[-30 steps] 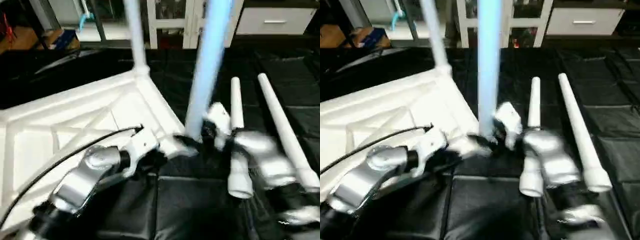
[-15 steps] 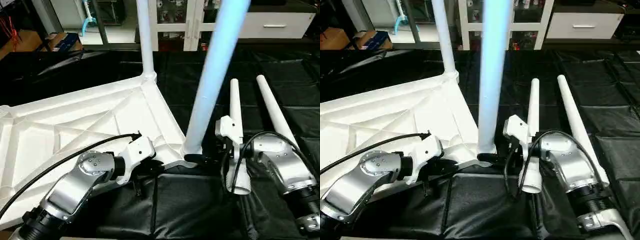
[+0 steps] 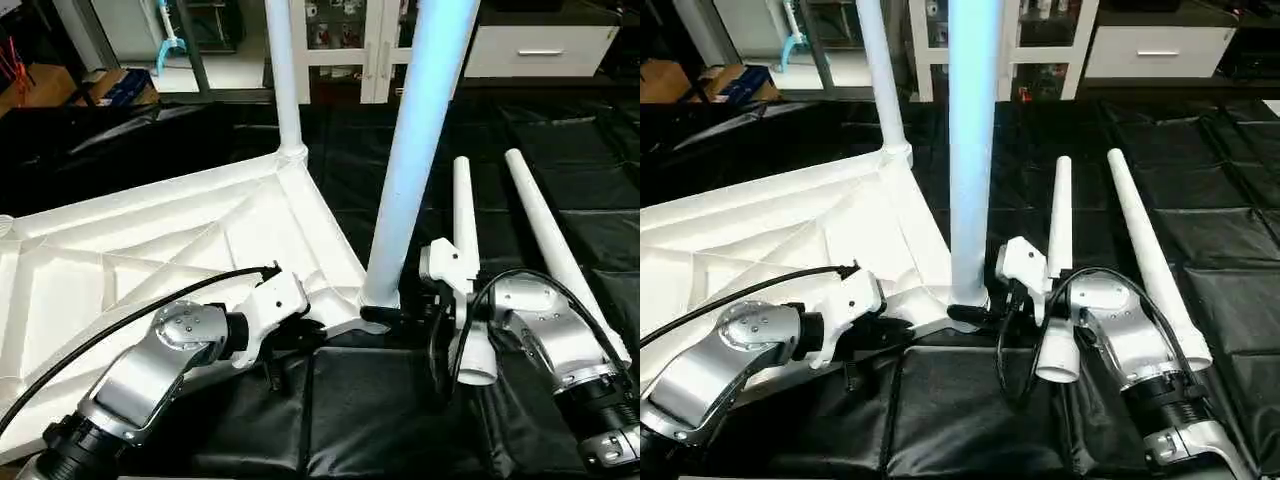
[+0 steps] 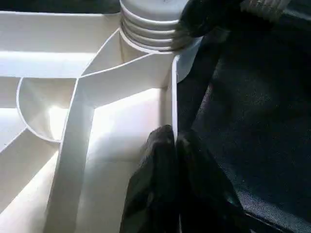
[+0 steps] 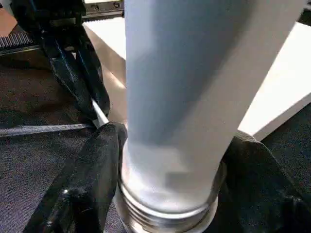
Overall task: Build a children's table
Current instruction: Rotate leg to tighten
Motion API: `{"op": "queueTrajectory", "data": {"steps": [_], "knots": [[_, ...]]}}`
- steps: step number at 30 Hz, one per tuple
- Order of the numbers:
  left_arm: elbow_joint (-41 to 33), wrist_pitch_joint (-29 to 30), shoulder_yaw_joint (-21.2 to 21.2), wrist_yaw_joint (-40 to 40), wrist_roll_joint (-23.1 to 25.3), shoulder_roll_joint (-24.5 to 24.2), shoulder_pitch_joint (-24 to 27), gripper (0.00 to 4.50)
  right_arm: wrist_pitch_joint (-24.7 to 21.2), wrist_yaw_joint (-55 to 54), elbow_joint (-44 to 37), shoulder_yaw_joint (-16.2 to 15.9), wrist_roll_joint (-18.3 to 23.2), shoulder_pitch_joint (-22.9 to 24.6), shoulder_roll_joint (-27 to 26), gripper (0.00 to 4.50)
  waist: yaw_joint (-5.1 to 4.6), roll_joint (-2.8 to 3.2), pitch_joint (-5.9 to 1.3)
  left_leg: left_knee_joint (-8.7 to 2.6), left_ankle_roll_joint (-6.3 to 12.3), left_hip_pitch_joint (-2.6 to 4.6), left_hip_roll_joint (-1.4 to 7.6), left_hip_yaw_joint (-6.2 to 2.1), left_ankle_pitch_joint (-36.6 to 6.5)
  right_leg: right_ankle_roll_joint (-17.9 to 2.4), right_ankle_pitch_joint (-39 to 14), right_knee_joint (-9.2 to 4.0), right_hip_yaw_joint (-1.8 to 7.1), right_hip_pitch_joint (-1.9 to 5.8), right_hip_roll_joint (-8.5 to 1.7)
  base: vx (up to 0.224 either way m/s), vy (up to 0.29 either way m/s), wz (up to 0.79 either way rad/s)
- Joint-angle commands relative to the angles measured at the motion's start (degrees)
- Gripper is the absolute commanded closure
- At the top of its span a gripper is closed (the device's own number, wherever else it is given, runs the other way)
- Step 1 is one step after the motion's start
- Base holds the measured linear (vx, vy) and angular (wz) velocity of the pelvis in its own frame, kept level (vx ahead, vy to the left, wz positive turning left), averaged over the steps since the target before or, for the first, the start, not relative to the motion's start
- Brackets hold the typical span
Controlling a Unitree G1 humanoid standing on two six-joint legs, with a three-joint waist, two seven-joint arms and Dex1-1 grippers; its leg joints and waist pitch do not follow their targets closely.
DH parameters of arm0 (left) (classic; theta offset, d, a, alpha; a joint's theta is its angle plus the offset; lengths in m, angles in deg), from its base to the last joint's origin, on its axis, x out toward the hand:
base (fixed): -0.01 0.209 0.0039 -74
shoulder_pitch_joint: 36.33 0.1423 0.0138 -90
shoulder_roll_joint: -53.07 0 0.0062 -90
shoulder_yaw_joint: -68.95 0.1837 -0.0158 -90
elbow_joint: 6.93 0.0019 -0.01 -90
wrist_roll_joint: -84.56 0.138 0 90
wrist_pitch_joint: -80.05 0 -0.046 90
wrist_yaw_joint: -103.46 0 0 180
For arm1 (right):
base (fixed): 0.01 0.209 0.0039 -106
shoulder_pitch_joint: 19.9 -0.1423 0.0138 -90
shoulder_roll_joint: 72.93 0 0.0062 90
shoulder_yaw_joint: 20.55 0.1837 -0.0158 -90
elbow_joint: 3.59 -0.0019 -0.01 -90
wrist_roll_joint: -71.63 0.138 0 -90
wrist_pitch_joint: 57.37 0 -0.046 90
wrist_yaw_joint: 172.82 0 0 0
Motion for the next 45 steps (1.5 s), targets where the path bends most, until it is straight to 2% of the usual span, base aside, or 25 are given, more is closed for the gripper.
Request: {"op": "queueTrajectory", "data": {"steps": [1,6,7,10,12,15,18,20,22,25,28,29,30,31,32,33,34,35,36,37,38,39,42,43,45], "knots": [[1.6,2.4,3.5,0.9,0.1,0.3,2.0,4.5,-0.7,-6.2,3.4,1.4,-3.4,0.5,-0.6,1.7,0.03,-0.49,-2.63,-4.73,5.02,0.78,4.58,-2.18,-10.9,-14.9,-11.6,-3.49,1.92,1.88,-4.25,0.0,0.0,0.0],[5.0,5.3,1.4,-6.6,1.8,5.5,-0.2,4.5,-2.7,-19.4,7.8,2.2,-7.1,-1.4,-5.3,1.79,-0.53,-0.55,-2.41,-4.98,2.71,0.75,4.35,-2.34,-13.8,-13.5,-16.9,-3.94,1.83,1.69,-4.23,0.0,0.0,0.0],[5.7,5.8,1.3,-8.0,2.4,6.5,-0.7,4.5,-3.2,-21.6,8.3,2.2,-7.7,-1.7,-6.1,1.79,-0.77,-0.61,-2.25,-5.05,1.74,0.88,4.24,-2.41,-15.8,-12.4,-20.3,-4.23,1.92,1.43,-4.26,0.0,0.0,0.0],[9.1,8.0,-0.2,-14.1,3.3,11.6,-2.7,4.5,-6.2,-29.8,9.0,2.0,-9.8,-2.3,-10.2,1.79,-1.09,-0.65,-2.06,-5.17,0.65,1.02,4.16,-2.47,-17.6,-10.8,-23.6,-4.69,2.02,1.0,-4.16,0.0,0.0,0.0],[13.4,8.9,-2.2,-19.7,4.1,16.5,-4.8,4.5,-8.2,-39.9,10.5,1.8,-13.2,-3.0,-13.8,1.8,-1.21,-0.71,-1.94,-5.3,0.03,1.05,4.01,-2.56,-19.2,-9.7,-25.6,-4.97,2.0,0.68,-4.12,0.0,0.0,0.0],[17.4,8.0,-3.4,-23.7,5.0,20.0,-6.9,4.5,-9.4,-46.9,11.7,1.3,-15.2,-3.7,-17.3,1.8,-1.41,-0.82,-1.84,-5.42,-0.84,1.17,3.71,-2.88,-22.1,-7.3,-30.4,-5.45,1.84,0.34,-4.18,0.0,0.0,0.0],[20.0,6.6,-3.7,-25.5,5.8,21.7,-8.6,4.5,-8.7,-49.1,11.9,1.2,-15.0,-4.0,-20.3,1.8,-1.47,-0.94,-1.7,-5.57,-0.95,1.44,3.61,-3.03,-24.6,-5.4,-33.4,-5.93,1.83,-0.34,-4.15,0.0,0.0,0.0],[20.4,5.9,-3.7,-25.2,6.1,21.8,-9.1,4.5,-6.2,-46.8,11.3,2.6,-11.6,-4.2,-22.7,1.8,-1.48,-0.67,-1.63,-5.77,-0.86,1.37,3.69,-3.26,-26.5,-4.4,-34.0,-6.06,1.85,-0.51,-4.33,0.0,0.0,0.0],[19.9,6.0,-3.6,-24.5,6.3,21.1,-8.7,4.5,-5.3,-42.8,9.6,3.3,-8.6,-3.8,-23.1,1.8,-1.46,-0.62,-1.97,-6.03,-0.96,0.99,3.87,-3.41,-25.6,-4.7,-30.3,-5.62,1.79,-0.09,-4.24,0.0,0.0,0.0],[18.9,5.6,-3.0,-23.1,6.5,19.9,-8.0,4.5,-3.9,-40.4,7.7,3.4,-7.5,-3.3,-22.4,1.45,-1.25,-0.53,-2.39,-5.91,0.14,0.41,4.14,-2.92,-20.0,-8.5,-18.1,-4.66,2.0,0.62,-4.3,0.0,0.0,0.0],[15.7,4.3,-1.0,-18.1,6.3,16.2,-6.0,4.5,-3.2,-37.5,5.2,4.3,-6.1,-3.2,-19.7,1.06,-1.1,-0.57,-2.55,-5.6,1.96,0.38,4.14,-2.54,-16.8,-10.5,-13.3,-4.33,2.0,0.93,-4.36,0.0,0.0,0.0],[13.3,3.0,0.3,-14.2,5.5,13.6,-4.4,4.5,-2.9,-34.8,4.3,5.2,-5.3,-3.5,-17.9,1.01,-1.11,-0.43,-2.59,-5.49,2.88,0.12,4.23,-2.58,-15.2,-11.5,-11.6,-4.04,1.99,1.27,-4.51,0.053,-0.008,0.0],[13.3,3.0,0.3,-14.2,5.5,13.6,-4.4,4.5,-2.9,-34.8,4.3,5.2,-5.3,-3.5,-17.9,0.91,-0.99,-0.56,-2.66,-5.46,3.44,-0.06,4.27,-2.76,-14.4,-11.8,-11.0,-4.0,1.88,1.6,-4.67,0.06,-0.016,-0.03],[11.0,1.8,1.1,-10.6,4.4,11.4,-2.9,4.5,-2.6,-32.2,3.9,5.9,-4.7,-3.8,-16.2,0.67,-0.94,-0.63,-2.79,-5.08,4.84,0.0,4.21,-2.53,-12.0,-12.8,-8.8,-3.76,1.82,1.62,-4.64,0.06,-0.016,-0.03],[9.7,1.8,1.3,-8.8,3.6,10.2,-2.0,4.5,-2.2,-30.5,3.7,6.1,-4.5,-4.0,-14.8,0.67,-0.95,-0.61,-2.84,-4.85,5.33,0.16,4.19,-2.31,-11.1,-13.3,-7.6,-3.6,1.94,1.39,-4.61,0.067,-0.026,0.01],[9.6,1.8,1.3,-8.7,3.5,10.1,-2.0,4.5,-2.2,-30.4,3.6,6.1,-4.5,-4.0,-14.7,0.62,-0.81,-0.55,-3.1,-4.59,6.44,0.09,4.2,-2.29,-7.7,-14.5,-3.7,-3.04,1.84,1.8,-4.64,0.071,-0.03,0.05],[6.9,1.4,1.6,-5.0,1.9,7.2,0.0,4.5,-2.6,-24.6,2.3,6.2,-3.0,-3.8,-11.3,0.62,-0.61,-0.16,-3.21,-4.42,7.05,0.38,4.19,-2.13,-6.1,-15.2,-1.4,-2.79,1.76,1.66,-4.46,0.071,-0.03,0.05],[6.0,1.2,1.6,-3.7,1.4,6.1,0.8,4.5,-2.8,-22.3,1.7,6.2,-2.4,-3.6,-10.0,0.62,-0.17,-0.24,-3.47,-4.01,8.54,0.78,4.18,-1.99,-3.4,-16.1,3.1,-2.31,1.62,1.58,-4.14,0.063,-0.025,0.04],[5.8,1.1,1.7,-3.5,1.4,5.9,0.9,4.5,-2.8,-22.0,1.6,6.2,-2.3,-3.6,-9.8,0.62,-0.13,-0.31,-3.45,-3.88,9.45,0.44,4.07,-2.0,-1.7,-16.4,5.5,-1.94,1.57,1.84,-4.06,0.0,0.0,0.0],[4.3,1.4,1.4,-1.9,0.6,4.1,1.9,4.5,-3.0,-17.2,0.6,5.6,-1.7,-3.0,-7.0,0.62,0.26,-0.3,-3.89,-3.19,12.15,0.35,4.02,-2.03,4.1,-17.2,12.3,-1.07,1.49,1.96,-4.08,0.0,0.0,0.0],[3.4,1.5,1.1,-1.2,0.2,3.1,2.3,4.5,-2.8,-14.2,0.1,5.3,-1.4,-2.5,-5.1,0.62,0.38,-0.32,-4.04,-2.95,13.0,0.34,3.98,-2.05,5.8,-17.4,14.1,-0.82,1.43,1.93,-4.03,0.0,0.0,0.0],[3.1,1.6,0.9,-1.0,0.1,2.8,2.5,4.5,-2.7,-13.0,0.0,5.2,-1.3,-2.3,-4.3,0.62,0.53,-0.29,-3.89,-2.8,14.3,0.11,4.02,-2.07,7.5,-17.6,15.1,-0.67,1.28,1.88,-4.0,0.0,0.0,0.0],[2.0,1.8,0.3,0.2,-0.6,1.5,2.9,4.5,-2.8,-8.0,-0.8,4.8,-0.2,-1.3,-1.8,0.62,0.66,-0.33,-3.51,-3.01,14.36,0.21,4.36,-2.07,4.3,-17.8,8.8,-1.23,1.13,1.74,-4.11,0.0,0.0,0.0],[1.7,1.8,0.2,0.8,-0.8,1.2,3.0,4.5,-3.0,-6.4,-0.9,4.7,0.4,-1.1,-1.0,0.62,0.73,-0.26,-3.24,-3.39,13.14,0.32,4.59,-2.13,0.9,-17.7,3.4,-1.65,1.13,1.74,-4.16,0.0,0.0,0.0],[1.8,1.7,0.1,0.9,-0.8,0.9,2.8,4.5,-2.5,-5.9,-0.5,4.2,0.0,-0.9,-0.4,0.62,0.73,-0.31,-2.98,-3.76,11.23,0.52,4.68,-2.05,-2.7,-17.4,-1.5,-2.17,1.23,1.64,-4.2,0.0,0.0,0.0]]}}
